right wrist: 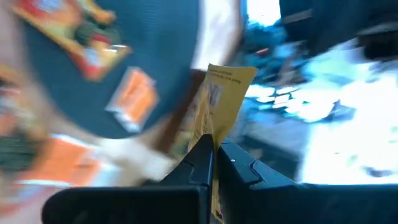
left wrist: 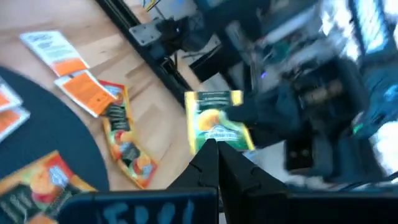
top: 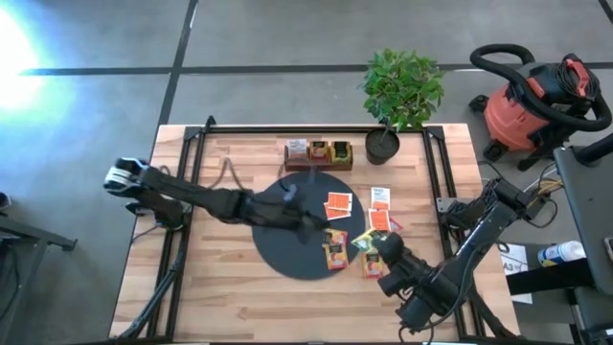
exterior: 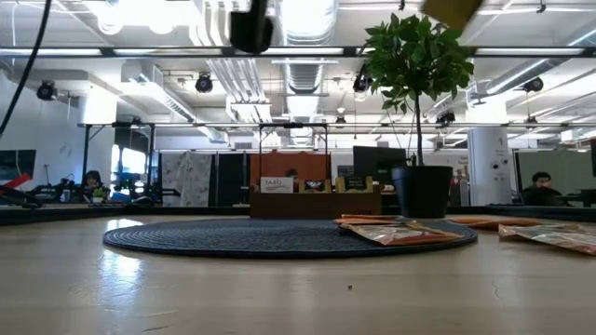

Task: Pick & Place Tea
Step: Put the yellow tea bag into the right section of the brown wooden organizer

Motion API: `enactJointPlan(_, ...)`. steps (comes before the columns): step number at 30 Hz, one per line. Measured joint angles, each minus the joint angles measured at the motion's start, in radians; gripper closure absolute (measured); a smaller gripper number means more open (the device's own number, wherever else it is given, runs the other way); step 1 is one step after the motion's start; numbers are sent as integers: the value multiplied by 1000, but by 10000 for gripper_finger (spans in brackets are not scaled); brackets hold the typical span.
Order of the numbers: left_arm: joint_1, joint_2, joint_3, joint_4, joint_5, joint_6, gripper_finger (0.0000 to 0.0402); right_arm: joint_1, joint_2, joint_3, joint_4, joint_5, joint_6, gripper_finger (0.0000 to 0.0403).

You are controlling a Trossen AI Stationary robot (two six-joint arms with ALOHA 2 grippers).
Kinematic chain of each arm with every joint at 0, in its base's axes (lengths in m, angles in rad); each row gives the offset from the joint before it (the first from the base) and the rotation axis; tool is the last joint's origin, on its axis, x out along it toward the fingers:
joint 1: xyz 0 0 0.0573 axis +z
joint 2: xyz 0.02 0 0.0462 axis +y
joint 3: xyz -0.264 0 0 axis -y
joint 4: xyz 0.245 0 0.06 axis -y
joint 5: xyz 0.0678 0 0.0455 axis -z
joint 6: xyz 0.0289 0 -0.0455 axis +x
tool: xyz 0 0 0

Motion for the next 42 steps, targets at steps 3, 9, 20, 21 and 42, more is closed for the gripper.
enactJointPlan(3, 23, -79, -133, 81, 10, -94, 401, -4, 1, 17, 1, 105, -127, 392)
enactJointPlan(9, 79, -187, -324, 390, 76, -196, 401, -23, 1, 64, 53, 181, -349, 392)
enactJointPlan(20, 98, -171, -317, 445, 76, -153, 277, -60, 0, 95, 389, 184, -787, 392)
enactJointPlan(21, 104, -171, -313, 446, 88, -155, 263, -60, -1, 95, 402, 183, -819, 392)
enactJointPlan(42, 139, -168, -301, 489, 399, -256, 230, -156, -13, 94, 932, 181, -1363, 392)
